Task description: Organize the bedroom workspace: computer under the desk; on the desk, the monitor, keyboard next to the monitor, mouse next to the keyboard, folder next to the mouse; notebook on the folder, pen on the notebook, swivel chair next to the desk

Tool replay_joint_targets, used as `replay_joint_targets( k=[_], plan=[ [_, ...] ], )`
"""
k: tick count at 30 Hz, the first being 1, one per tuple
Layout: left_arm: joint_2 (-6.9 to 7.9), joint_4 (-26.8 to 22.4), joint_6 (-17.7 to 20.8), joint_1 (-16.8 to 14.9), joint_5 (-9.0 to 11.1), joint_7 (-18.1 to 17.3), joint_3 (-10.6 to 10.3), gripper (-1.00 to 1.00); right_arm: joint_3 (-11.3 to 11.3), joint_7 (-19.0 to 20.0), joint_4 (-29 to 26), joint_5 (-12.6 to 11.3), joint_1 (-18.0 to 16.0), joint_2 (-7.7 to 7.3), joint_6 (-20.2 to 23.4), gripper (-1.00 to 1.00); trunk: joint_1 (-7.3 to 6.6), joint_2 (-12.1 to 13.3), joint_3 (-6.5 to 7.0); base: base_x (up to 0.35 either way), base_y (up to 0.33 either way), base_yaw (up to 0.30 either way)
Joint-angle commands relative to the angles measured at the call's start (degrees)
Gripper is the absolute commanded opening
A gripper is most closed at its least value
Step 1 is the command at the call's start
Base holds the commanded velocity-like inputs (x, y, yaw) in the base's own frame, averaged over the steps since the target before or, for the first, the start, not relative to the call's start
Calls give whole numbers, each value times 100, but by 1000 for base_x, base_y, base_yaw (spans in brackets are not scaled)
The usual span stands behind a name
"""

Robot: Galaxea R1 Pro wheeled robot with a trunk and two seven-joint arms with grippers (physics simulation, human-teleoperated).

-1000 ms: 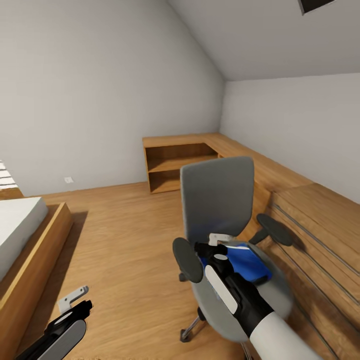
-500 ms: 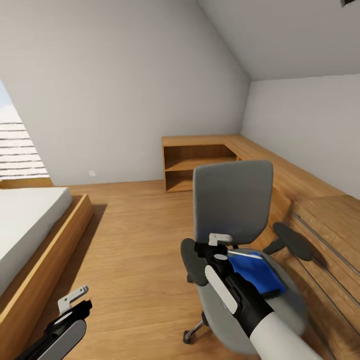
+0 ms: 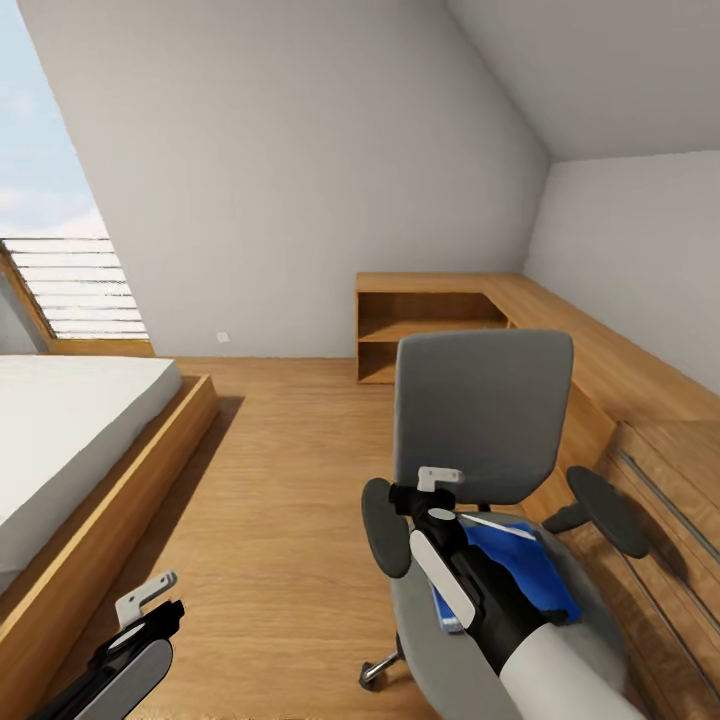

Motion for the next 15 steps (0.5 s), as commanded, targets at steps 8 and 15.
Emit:
replay_joint_targets(
  k=[8, 15],
  plan=[
    [6, -7, 40, -8, 4, 43, -13, 100, 9, -39, -9, -46, -5, -9, 23, 100, 0, -3, -6, 0, -69, 74],
    [6, -7, 40, -8, 3, 44, -17, 100, 9, -38, -9, -38, -5, -18, 32, 100, 0, -3, -6, 0, -2, 1]
  ],
)
